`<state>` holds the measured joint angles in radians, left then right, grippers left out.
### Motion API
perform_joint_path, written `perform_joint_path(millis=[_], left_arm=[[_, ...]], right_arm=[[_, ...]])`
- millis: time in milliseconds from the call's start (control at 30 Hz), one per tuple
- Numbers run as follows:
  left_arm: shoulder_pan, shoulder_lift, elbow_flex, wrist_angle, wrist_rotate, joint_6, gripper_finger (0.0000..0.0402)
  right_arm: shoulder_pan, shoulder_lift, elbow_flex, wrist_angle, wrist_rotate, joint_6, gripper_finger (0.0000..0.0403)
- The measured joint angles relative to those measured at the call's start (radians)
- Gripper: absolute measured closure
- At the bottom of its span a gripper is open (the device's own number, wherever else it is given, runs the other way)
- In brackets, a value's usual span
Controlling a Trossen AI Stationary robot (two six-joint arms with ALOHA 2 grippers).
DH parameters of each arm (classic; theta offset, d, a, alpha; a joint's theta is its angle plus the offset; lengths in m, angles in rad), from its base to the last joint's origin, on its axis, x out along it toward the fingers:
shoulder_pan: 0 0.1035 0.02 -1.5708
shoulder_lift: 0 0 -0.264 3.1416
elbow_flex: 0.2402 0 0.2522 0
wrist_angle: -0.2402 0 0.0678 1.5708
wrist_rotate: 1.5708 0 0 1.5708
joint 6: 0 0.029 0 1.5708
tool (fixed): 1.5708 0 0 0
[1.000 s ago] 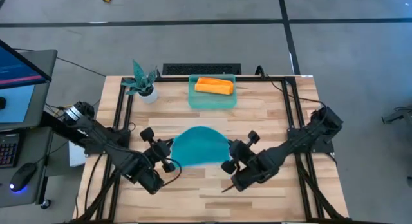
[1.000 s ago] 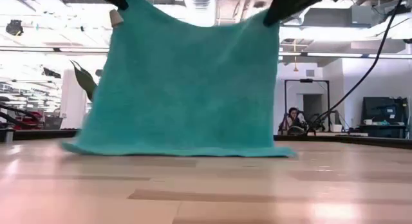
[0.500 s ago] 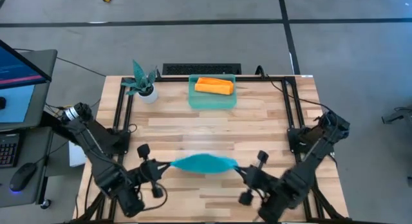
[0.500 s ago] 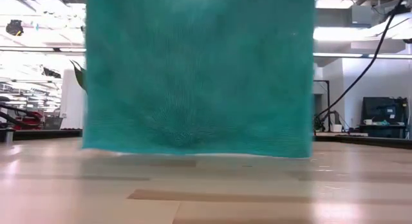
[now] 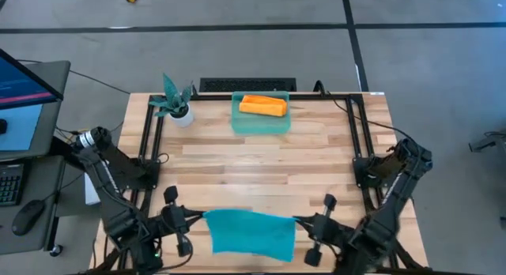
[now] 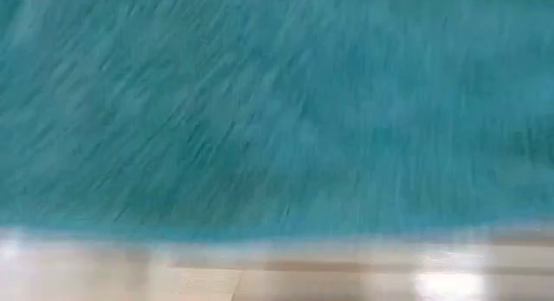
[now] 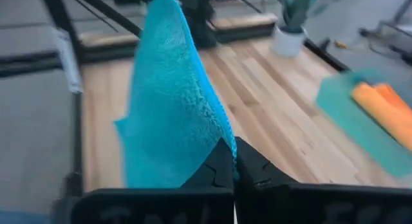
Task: Roll microfiber towels into tight, uniform cylinder then place into a basket
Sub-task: Roll the blue microfiber cloth
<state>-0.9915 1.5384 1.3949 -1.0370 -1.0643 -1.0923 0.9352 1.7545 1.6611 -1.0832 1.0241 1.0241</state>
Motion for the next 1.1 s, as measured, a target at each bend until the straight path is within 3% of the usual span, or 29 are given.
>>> perform_joint_path(millis=[333, 500, 667, 900, 1100], left_arm=[[0.132, 0.000, -0.271, 0.002, 0.009, -0.190, 0.0401], [0.231, 0.001, -0.409, 0.067, -0.010, -0.263, 0.0401], [0.319, 0.001, -0.515, 0.224, -0.023, -0.158, 0.0401], [0.432, 0.001, -0.561, 0.357, -0.069, 0.087, 0.0401], [0.455, 0.001, -0.567, 0.420, -0.004, 0.191, 0.0401]], right_arm=[[-0.157, 0.002, -0.233, -0.088, -0.075, 0.267, 0.0398], [-0.249, 0.002, -0.344, -0.057, -0.115, 0.320, 0.0392], [-0.322, 0.002, -0.422, 0.052, -0.134, 0.228, 0.0399], [-0.415, 0.002, -0.454, 0.108, -0.136, 0.069, 0.0395], [-0.441, 0.002, -0.454, 0.176, -0.142, -0.104, 0.0396]])
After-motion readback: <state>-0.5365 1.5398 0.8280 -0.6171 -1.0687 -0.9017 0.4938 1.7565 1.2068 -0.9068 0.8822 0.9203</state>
